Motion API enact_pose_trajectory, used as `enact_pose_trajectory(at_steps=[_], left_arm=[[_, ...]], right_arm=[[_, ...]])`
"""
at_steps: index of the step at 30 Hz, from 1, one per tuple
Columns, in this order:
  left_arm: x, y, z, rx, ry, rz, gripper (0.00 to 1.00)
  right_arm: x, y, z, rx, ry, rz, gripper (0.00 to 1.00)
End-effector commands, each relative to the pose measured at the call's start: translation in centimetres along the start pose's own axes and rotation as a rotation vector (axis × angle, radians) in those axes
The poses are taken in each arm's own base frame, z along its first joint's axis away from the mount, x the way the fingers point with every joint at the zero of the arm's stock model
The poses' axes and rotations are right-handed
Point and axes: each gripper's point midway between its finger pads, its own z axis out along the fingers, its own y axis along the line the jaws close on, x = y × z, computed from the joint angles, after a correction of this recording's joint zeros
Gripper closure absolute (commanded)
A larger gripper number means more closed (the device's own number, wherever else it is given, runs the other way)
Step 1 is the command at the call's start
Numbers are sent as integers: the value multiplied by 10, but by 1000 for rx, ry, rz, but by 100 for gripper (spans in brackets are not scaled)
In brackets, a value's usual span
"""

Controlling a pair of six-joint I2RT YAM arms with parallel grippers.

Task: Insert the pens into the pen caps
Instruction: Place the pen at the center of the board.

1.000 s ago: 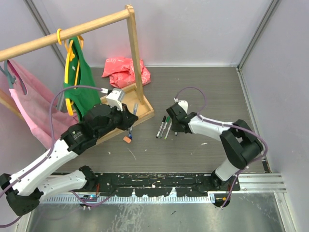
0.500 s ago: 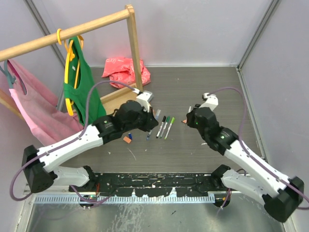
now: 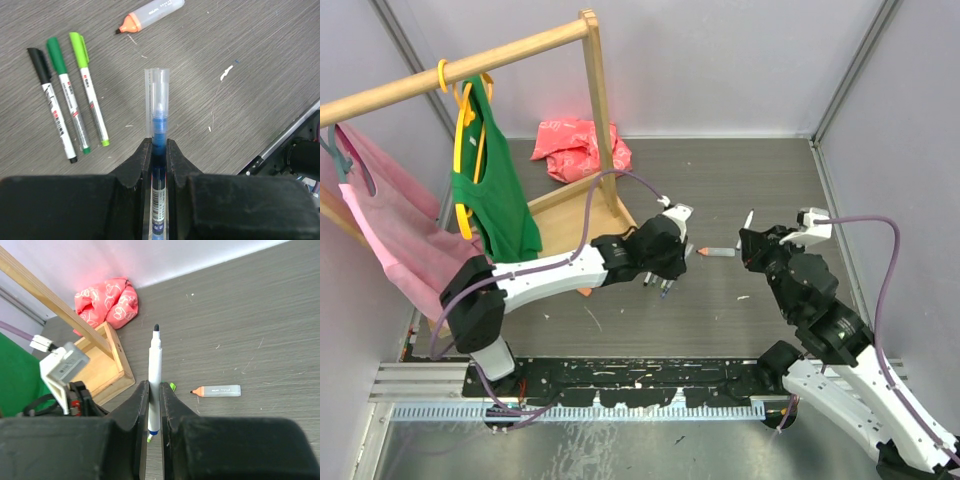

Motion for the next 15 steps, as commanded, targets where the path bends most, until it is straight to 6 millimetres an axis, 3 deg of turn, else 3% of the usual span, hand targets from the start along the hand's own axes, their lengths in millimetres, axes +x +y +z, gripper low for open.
enact_pose_trajectory(at_steps=[1, 15], left_arm=[[-30, -21, 7, 14, -88, -10, 100], [-8, 14, 68, -240, 2, 0, 100]], right_arm=[[-31, 2, -13, -14, -86, 13, 100], [-42, -7, -29, -2, -129, 62, 100]])
